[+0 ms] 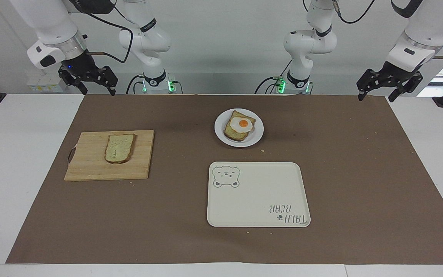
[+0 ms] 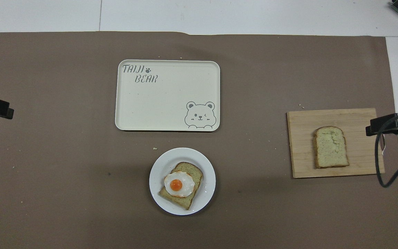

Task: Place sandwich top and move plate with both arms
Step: 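Reach the right gripper to the bread slice on the wooden board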

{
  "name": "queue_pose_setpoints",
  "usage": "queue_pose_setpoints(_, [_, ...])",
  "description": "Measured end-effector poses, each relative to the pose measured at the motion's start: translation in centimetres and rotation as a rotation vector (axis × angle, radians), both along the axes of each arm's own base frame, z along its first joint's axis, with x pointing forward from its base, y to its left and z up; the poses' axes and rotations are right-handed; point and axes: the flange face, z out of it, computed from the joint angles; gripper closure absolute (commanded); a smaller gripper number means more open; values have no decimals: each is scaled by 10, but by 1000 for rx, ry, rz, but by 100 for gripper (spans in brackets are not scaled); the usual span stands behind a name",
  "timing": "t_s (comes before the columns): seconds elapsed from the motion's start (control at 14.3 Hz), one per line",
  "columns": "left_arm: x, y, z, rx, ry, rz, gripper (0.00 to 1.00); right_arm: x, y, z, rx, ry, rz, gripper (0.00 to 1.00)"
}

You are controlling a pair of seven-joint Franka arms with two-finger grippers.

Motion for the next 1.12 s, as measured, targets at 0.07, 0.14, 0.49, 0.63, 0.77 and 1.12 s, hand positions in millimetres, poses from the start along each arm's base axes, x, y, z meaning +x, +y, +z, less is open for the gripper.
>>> queue_pose_setpoints(0.07, [0,0,0,0,0,1,0,2,-1,-5,0,-4,-2,0])
queue_pose_setpoints(0.14, [0,0,0,0,-1,1,0,3,-4,-12,0,-8,-7,0])
queue_pose_setpoints(0.49, [0,0,0,0,0,1,0,11,-27,-72,4,-6,10,0])
queue_pose_setpoints(0.63, [0,0,0,0,0,1,0,13,-36,-104,5,-5,4,0])
queue_pose_setpoints(0.77, [0,0,0,0,0,1,0,13,-41,-133,5,-9,14,0])
queue_pose_setpoints(1.12, [0,0,0,0,0,1,0,5,-62,-197,4,-34,44,17])
